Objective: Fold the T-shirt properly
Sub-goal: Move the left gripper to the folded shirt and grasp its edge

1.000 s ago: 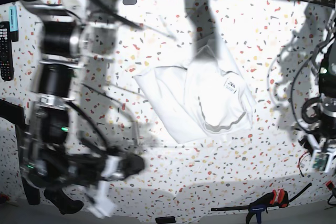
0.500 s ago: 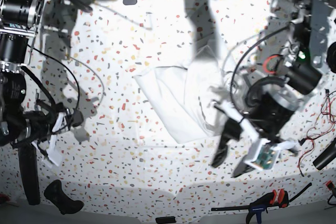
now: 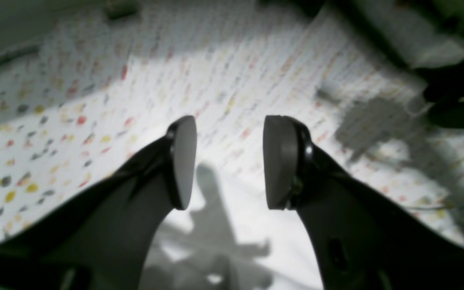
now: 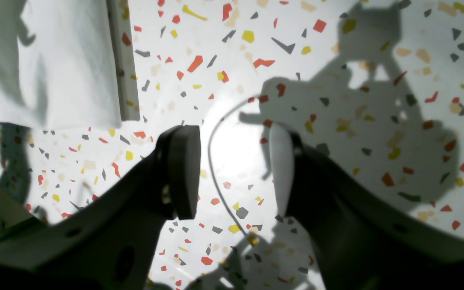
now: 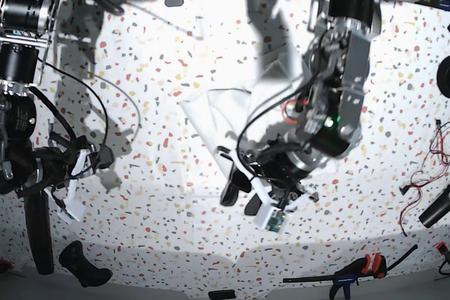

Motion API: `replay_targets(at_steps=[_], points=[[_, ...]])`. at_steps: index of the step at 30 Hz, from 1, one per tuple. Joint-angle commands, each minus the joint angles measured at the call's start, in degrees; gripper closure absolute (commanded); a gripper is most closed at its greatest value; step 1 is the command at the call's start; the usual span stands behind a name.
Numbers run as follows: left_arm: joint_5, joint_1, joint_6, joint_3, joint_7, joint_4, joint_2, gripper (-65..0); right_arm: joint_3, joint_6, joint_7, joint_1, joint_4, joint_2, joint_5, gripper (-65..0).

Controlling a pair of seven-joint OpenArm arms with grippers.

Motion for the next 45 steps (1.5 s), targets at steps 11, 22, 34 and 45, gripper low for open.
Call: replay_targets(at_steps=[11,22,34,45], points=[[-7.28,0.9,-14.69,-0.2,-1.29,-3.21,-6.82,-26.0,0.42,0.25,0.79,1.55,0.94,0.94,1.11,-28.0],[-7.43,10.1,-14.69,-0.22,-6.19,-3.21,-14.97,-26.0,0.42,0.25,0.81,1.55,0.94,0.92,1.38,-28.0],[-0.9,17.9,-14.67,-0.22,-14.67,-4.09,-14.67,-26.0,0.42,0.25,0.81,1.55,0.9,0.92,1.38,-28.0],[0.81,17.77,-12.74,-0.22,-14.64,-14.73,-14.67,-26.0,0.39,0.25,1.73,1.57,0.85,-4.07,1.27,-28.0]])
